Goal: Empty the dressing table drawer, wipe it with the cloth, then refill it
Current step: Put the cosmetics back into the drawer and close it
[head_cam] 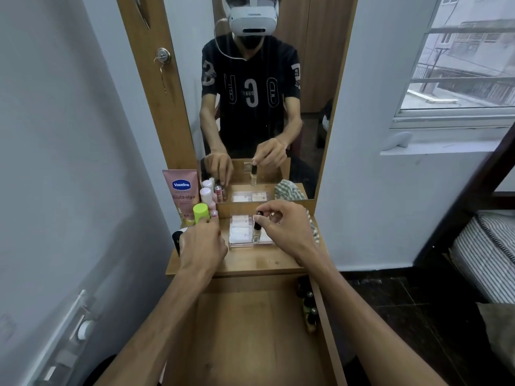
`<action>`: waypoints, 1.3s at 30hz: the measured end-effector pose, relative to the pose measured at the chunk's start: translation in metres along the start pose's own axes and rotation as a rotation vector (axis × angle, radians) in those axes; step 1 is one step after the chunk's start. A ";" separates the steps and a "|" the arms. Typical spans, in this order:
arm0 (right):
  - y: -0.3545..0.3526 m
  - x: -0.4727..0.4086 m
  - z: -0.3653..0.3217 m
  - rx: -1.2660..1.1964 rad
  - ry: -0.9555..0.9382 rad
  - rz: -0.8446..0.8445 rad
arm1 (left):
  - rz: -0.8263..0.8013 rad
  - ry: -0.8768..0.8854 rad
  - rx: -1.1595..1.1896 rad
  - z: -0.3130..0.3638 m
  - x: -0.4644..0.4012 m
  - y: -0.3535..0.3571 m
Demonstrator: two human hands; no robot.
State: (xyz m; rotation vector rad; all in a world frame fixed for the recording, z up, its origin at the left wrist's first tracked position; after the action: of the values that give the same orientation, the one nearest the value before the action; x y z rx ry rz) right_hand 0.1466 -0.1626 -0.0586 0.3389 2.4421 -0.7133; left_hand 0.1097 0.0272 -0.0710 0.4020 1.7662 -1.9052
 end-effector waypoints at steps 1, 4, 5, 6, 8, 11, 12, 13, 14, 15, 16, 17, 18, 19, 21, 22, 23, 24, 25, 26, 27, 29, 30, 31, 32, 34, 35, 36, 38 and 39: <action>0.001 0.001 0.001 0.001 0.002 -0.005 | 0.004 -0.005 0.021 -0.001 0.001 -0.001; 0.003 0.004 0.002 0.010 0.006 -0.010 | 0.015 -0.017 0.050 -0.003 0.001 -0.004; 0.003 0.005 0.002 0.013 0.003 -0.008 | 0.017 -0.020 0.055 -0.004 0.001 -0.005; 0.003 0.006 0.002 0.016 0.001 -0.007 | 0.013 -0.024 0.060 -0.005 0.001 -0.004; 0.004 0.008 0.003 0.022 0.000 -0.006 | 0.002 -0.032 0.074 -0.005 0.002 -0.003; 0.005 0.010 0.005 0.026 0.007 -0.013 | -0.035 -0.038 0.080 -0.005 0.002 -0.001; 0.005 0.011 0.006 0.026 0.010 -0.015 | -0.053 -0.039 0.081 -0.005 0.003 0.001; 0.004 0.012 0.006 0.023 0.012 -0.017 | -0.071 -0.039 0.086 -0.004 0.003 0.002; 0.004 0.013 0.006 0.019 0.012 -0.018 | -0.085 -0.033 0.085 -0.003 0.004 0.003; 0.003 0.013 0.006 0.015 0.012 -0.020 | -0.090 -0.023 0.080 -0.003 0.004 0.003; 0.003 0.013 0.006 0.010 0.012 -0.021 | -0.090 -0.014 0.072 -0.002 0.004 0.003; 0.002 0.014 0.006 0.006 0.015 -0.022 | -0.083 -0.008 0.066 -0.002 0.004 0.003; 0.001 0.013 0.006 0.003 0.018 -0.022 | -0.076 -0.007 0.061 -0.001 0.005 0.003; 0.000 0.013 0.006 0.002 0.021 -0.023 | -0.069 -0.007 0.060 -0.001 0.005 0.003; 0.000 0.014 0.008 0.001 0.023 -0.027 | -0.054 -0.001 0.051 0.001 0.005 0.002; 0.000 0.014 0.008 -0.002 0.022 -0.027 | -0.046 0.002 0.043 0.001 0.005 0.002; -0.001 0.015 0.008 -0.005 0.024 -0.028 | -0.036 0.005 0.038 0.002 0.005 0.001; -0.001 0.016 0.009 -0.007 0.024 -0.029 | -0.025 0.009 0.032 0.003 0.004 0.000; -0.001 0.016 0.009 -0.006 0.025 -0.030 | -0.015 0.014 0.027 0.004 0.003 -0.001; -0.002 0.017 0.009 -0.005 0.025 -0.030 | -0.009 0.021 0.022 0.005 0.002 -0.001; -0.002 0.018 0.009 -0.004 0.026 -0.030 | -0.004 0.028 0.016 0.006 0.001 0.000; -0.005 0.020 0.008 -0.004 0.026 -0.034 | 0.001 0.035 -0.002 0.007 -0.001 0.002; -0.007 0.021 0.008 -0.004 0.025 -0.041 | 0.003 0.037 -0.015 0.008 -0.001 0.004; -0.010 0.022 0.007 -0.003 0.024 -0.050 | 0.003 0.038 -0.030 0.008 -0.001 0.006; -0.014 0.024 0.007 -0.001 0.020 -0.056 | -0.002 0.038 -0.041 0.008 -0.001 0.008; -0.021 0.028 0.007 0.000 0.018 -0.066 | -0.031 0.029 -0.039 0.008 -0.001 0.013; -0.025 0.031 0.009 0.000 0.019 -0.071 | -0.037 0.027 -0.031 0.009 -0.001 0.014; -0.029 0.034 0.009 -0.002 0.019 -0.078 | -0.039 0.026 -0.025 0.009 -0.001 0.015; -0.036 0.041 0.011 -0.004 0.023 -0.089 | -0.026 0.030 -0.003 0.011 -0.001 0.011; -0.041 0.044 0.013 -0.006 0.030 -0.091 | -0.018 0.039 0.014 0.013 0.000 0.007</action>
State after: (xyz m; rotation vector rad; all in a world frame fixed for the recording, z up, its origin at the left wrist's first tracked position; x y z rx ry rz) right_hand 0.1012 -0.1997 -0.0763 0.2390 2.5010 -0.7443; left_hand 0.1158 0.0139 -0.0755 0.4326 1.7882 -1.9348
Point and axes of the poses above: each hand's wrist, its own x-axis away from the middle knuckle, its own y-axis out of the palm, z = x × y, the point moved 8 cm from there along -x, towards the middle knuckle, and after that the axes turned 15 degrees about z, right-handed, at the moved point
